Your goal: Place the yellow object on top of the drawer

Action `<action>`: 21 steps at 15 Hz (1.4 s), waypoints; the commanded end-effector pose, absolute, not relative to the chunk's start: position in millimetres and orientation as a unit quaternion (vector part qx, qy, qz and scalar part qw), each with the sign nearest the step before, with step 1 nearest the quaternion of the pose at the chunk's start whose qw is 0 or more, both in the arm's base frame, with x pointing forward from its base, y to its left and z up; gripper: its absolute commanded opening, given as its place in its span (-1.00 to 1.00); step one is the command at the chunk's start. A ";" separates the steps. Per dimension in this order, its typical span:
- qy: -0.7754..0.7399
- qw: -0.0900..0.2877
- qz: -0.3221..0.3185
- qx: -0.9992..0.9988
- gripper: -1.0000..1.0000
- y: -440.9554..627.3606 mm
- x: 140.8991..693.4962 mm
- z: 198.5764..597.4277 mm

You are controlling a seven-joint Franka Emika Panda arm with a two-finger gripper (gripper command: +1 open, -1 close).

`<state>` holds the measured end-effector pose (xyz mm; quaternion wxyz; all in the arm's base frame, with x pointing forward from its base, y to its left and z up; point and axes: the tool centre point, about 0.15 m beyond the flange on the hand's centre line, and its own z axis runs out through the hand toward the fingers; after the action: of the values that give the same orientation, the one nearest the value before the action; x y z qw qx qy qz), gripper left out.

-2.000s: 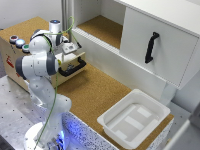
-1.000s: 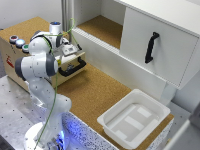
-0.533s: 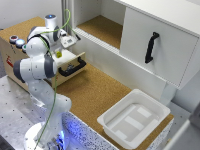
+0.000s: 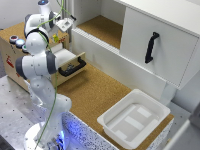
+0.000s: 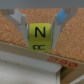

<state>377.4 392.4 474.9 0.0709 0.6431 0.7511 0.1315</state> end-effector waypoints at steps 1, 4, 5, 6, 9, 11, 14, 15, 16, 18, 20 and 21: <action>0.765 0.047 0.058 0.639 -1.00 445.1 422.9 464.9; 0.771 0.034 0.056 0.633 -1.00 456.3 422.5 448.4; 0.770 0.031 0.054 0.635 -1.00 458.2 424.5 445.0; 0.770 0.026 0.050 0.636 -1.00 461.2 427.0 439.2; 0.765 0.028 0.036 0.642 1.00 461.8 427.6 430.4; 0.765 0.027 0.037 0.642 1.00 459.1 420.2 435.1; 0.764 0.030 0.052 0.643 1.00 454.6 405.6 450.3; 0.762 0.029 0.057 0.645 1.00 452.7 401.3 456.1; 0.761 0.031 0.065 0.645 1.00 449.8 394.8 464.0; 0.755 0.029 0.079 0.650 1.00 439.5 378.4 477.9; 0.754 0.032 0.083 0.650 1.00 430.4 355.5 484.4; 0.753 0.040 0.080 0.652 1.00 426.8 342.0 486.4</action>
<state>390.9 440.3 458.3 0.0218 0.6417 0.7625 0.0795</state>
